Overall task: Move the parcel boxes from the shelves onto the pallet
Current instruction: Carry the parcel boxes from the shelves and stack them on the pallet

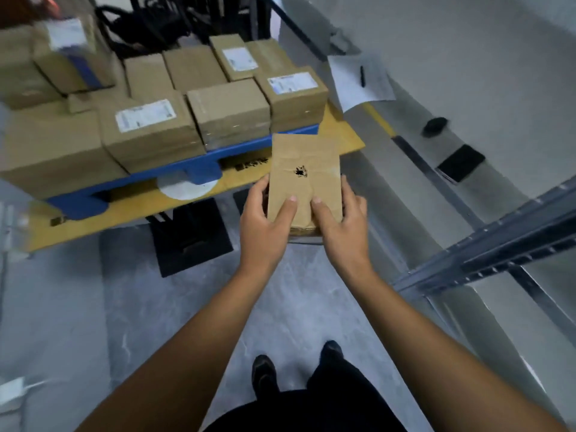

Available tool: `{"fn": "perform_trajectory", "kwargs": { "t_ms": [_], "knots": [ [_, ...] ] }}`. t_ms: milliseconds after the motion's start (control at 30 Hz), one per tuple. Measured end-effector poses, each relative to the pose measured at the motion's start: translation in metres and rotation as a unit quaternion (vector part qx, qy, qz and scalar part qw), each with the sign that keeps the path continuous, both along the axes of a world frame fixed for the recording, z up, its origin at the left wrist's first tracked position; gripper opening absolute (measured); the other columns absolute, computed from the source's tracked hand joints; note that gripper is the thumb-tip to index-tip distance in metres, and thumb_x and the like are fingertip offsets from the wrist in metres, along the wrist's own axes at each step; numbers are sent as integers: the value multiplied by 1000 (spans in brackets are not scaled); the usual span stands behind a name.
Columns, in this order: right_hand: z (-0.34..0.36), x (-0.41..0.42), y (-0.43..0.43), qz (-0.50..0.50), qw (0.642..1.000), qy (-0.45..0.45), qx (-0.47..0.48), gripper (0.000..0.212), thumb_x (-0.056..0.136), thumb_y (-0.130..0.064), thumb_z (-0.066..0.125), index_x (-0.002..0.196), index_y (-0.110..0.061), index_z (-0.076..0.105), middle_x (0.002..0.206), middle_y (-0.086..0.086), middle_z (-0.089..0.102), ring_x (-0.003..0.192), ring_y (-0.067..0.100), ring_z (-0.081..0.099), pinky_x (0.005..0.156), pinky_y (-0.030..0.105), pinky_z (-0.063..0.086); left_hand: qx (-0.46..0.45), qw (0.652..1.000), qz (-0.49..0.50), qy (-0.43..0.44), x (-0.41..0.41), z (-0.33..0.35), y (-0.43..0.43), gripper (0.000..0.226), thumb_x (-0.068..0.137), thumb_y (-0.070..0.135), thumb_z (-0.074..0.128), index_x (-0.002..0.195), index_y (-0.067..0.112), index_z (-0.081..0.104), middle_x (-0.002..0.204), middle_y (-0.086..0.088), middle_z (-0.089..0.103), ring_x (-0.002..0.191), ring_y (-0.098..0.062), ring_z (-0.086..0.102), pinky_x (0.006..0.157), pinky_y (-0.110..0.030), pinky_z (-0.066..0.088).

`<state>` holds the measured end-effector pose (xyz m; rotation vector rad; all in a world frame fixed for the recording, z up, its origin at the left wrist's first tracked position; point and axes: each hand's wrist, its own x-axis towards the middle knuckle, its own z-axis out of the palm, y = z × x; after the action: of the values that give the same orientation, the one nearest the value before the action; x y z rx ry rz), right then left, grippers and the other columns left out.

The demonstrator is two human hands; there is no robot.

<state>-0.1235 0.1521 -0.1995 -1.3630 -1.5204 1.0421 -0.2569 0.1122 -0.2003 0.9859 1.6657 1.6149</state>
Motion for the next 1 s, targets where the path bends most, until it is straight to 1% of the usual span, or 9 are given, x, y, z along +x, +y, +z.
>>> {"fn": "perform_trajectory", "kwargs": {
  "t_ms": [100,200,367,500,567,700,800,900,1000],
  "knots": [
    [10,-46,14,48,999,-14,16,64,97,-43,64,157,-35,45,132,-3,52,112,-31,39,84,-8,31,10,999,42,-5,-43,8,4,50,94,32,72,141,26,56,125,18,68,113,6,64,91,-22,56],
    [15,-90,36,87,996,-21,24,61,98,-41,64,155,-34,47,134,-1,51,113,-31,38,86,-7,32,14,997,78,-5,-83,12,14,51,95,34,71,142,29,55,125,20,67,114,7,63,87,-15,54],
    [16,-167,86,142,989,-21,16,69,97,-47,62,161,-32,40,138,1,47,110,-29,40,88,-8,31,22,991,130,-6,-153,13,46,52,94,37,72,143,32,54,134,17,65,125,3,59,98,-21,53],
    [15,-230,133,170,985,9,0,72,100,-47,61,164,-30,33,141,-7,41,119,-7,47,94,2,33,28,986,166,14,-210,15,89,54,93,36,72,143,27,55,131,18,67,122,6,61,94,-13,51],
    [18,-258,160,184,983,20,-15,72,101,-48,60,165,-31,30,142,-10,38,121,-4,47,95,6,32,17,984,176,23,-235,20,113,54,92,39,71,142,28,55,130,21,67,121,7,61,94,-13,51],
    [23,-309,213,203,979,25,-23,71,102,-48,59,165,-29,32,143,-7,39,113,-16,48,90,2,32,-19,980,195,47,-285,26,162,63,90,50,68,147,30,50,138,18,63,128,1,59,107,-34,52],
    [26,-343,249,213,977,25,-21,72,101,-47,60,165,-28,33,146,-7,38,118,-8,49,103,10,33,-36,976,206,54,-317,26,192,64,90,53,65,148,32,48,141,16,62,129,1,58,110,-40,51],
    [32,-373,278,213,976,30,-24,72,101,-45,60,165,-28,33,152,-2,38,134,3,43,117,25,34,-30,971,225,74,-342,28,208,65,95,50,61,153,25,44,148,12,56,134,3,52,114,-32,46],
    [32,-403,305,211,977,20,-24,69,102,-44,60,164,-28,35,151,-2,39,133,4,44,119,28,34,-43,956,251,146,-375,28,219,62,97,53,54,151,23,47,147,13,53,133,5,47,108,-12,38]
  ]
}}
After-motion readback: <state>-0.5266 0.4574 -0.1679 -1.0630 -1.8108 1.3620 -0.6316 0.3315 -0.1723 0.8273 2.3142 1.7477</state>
